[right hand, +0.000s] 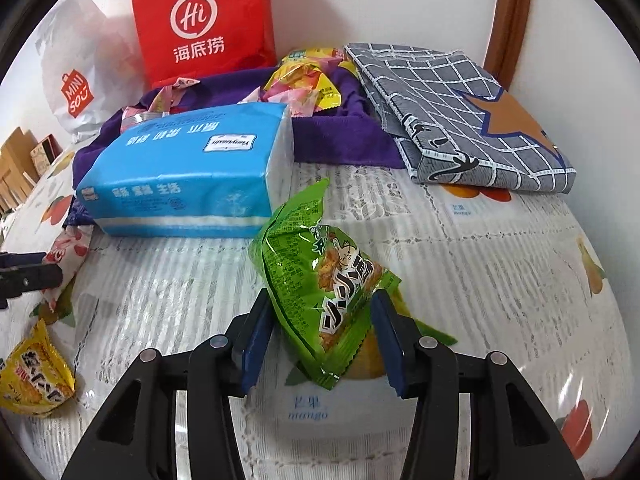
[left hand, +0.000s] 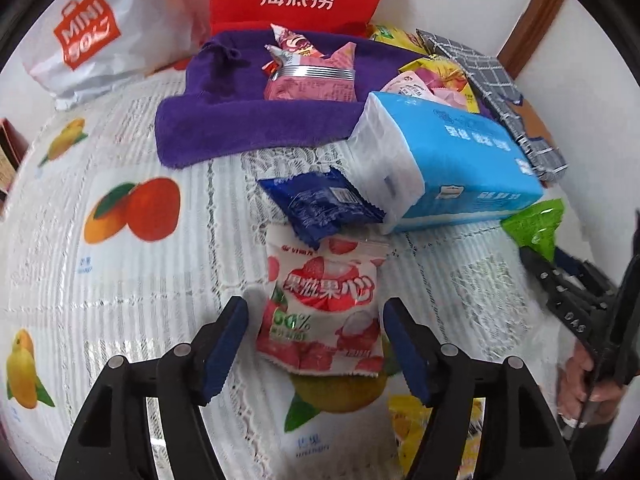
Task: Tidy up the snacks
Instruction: 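Grasp the pink fruit-jelly bag with the left gripper while the right grasps the green snack bag, then lift both held snack bags off the sheet toward the purple towel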
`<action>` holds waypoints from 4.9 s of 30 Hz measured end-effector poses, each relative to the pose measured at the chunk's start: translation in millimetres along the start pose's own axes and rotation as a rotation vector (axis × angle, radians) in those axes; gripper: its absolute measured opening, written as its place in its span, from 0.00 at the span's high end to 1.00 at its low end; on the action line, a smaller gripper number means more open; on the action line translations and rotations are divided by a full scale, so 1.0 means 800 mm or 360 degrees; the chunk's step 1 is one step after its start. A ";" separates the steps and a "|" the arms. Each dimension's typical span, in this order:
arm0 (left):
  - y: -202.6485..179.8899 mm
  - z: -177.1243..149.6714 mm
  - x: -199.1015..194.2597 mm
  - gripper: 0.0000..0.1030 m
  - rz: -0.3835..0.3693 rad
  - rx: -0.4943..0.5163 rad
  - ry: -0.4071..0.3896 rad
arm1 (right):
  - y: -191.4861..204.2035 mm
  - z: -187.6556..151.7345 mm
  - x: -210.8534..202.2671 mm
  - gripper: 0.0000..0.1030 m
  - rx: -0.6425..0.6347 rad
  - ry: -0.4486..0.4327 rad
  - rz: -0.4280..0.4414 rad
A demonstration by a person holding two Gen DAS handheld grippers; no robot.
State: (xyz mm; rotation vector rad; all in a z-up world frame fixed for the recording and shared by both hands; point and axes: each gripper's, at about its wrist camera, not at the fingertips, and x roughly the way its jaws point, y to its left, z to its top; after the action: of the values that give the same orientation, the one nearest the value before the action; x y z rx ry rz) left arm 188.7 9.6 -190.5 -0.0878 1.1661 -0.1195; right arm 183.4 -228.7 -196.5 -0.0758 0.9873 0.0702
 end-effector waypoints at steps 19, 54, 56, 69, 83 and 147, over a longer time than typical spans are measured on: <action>0.010 -0.032 -0.011 0.55 0.0209 0.0062 -0.0268 | 0.001 0.004 0.005 0.51 -0.0011 0.0003 0.0015; 0.011 -0.068 -0.042 0.58 0.0159 -0.0221 -0.0235 | 0.002 -0.012 -0.039 0.60 -0.0156 -0.0026 0.0300; 0.009 -0.071 -0.046 0.58 0.0145 -0.0225 -0.0231 | -0.003 -0.011 -0.043 0.60 -0.0141 -0.0029 0.0307; 0.016 -0.104 -0.068 0.58 0.0010 -0.0319 -0.0147 | 0.000 -0.013 -0.072 0.60 -0.0166 -0.0091 0.0326; -0.006 -0.076 -0.121 0.58 -0.0129 -0.0185 -0.0264 | -0.007 -0.012 -0.115 0.60 -0.0083 -0.0185 0.0261; 0.011 0.211 -0.140 0.58 -0.0211 -0.0064 -0.0479 | 0.035 0.258 -0.092 0.60 0.0026 -0.0388 0.0142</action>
State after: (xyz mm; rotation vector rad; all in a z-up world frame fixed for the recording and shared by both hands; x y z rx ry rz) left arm 300.7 35.0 -23.9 -0.2113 0.8615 -0.1931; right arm 311.9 -183.1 -22.7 -0.0076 0.7473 0.1497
